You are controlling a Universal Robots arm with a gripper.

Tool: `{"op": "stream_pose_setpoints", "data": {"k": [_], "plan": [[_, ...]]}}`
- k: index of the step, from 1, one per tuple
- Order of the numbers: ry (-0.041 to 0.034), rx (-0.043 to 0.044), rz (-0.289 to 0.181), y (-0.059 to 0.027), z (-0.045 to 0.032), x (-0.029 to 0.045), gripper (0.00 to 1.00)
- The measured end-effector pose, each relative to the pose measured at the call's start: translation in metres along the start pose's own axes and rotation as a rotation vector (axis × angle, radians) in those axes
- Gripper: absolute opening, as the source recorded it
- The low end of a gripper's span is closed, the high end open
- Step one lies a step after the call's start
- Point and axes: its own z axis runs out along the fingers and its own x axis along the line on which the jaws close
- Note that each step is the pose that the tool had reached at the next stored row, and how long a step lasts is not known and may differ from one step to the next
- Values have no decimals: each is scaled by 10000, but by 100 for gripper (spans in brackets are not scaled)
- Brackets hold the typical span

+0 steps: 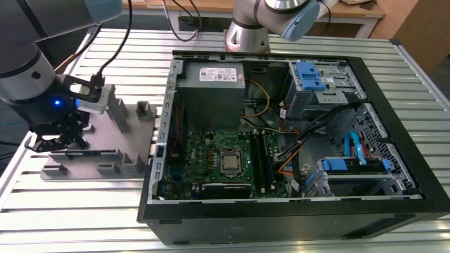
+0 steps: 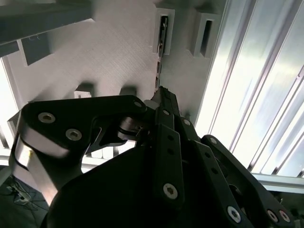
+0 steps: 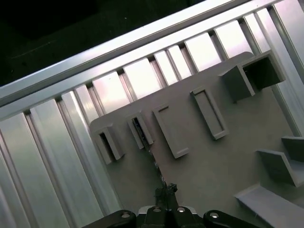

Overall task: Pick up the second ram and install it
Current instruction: 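Pick up the second ram and move it above second insertion slot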

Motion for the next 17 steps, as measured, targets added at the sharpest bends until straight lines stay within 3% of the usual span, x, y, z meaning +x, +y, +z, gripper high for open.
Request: {"op": "stream_pose_setpoints", "data": {"k": [17], "plan": [[63,-32,-1474,0,0,0,11]]}}
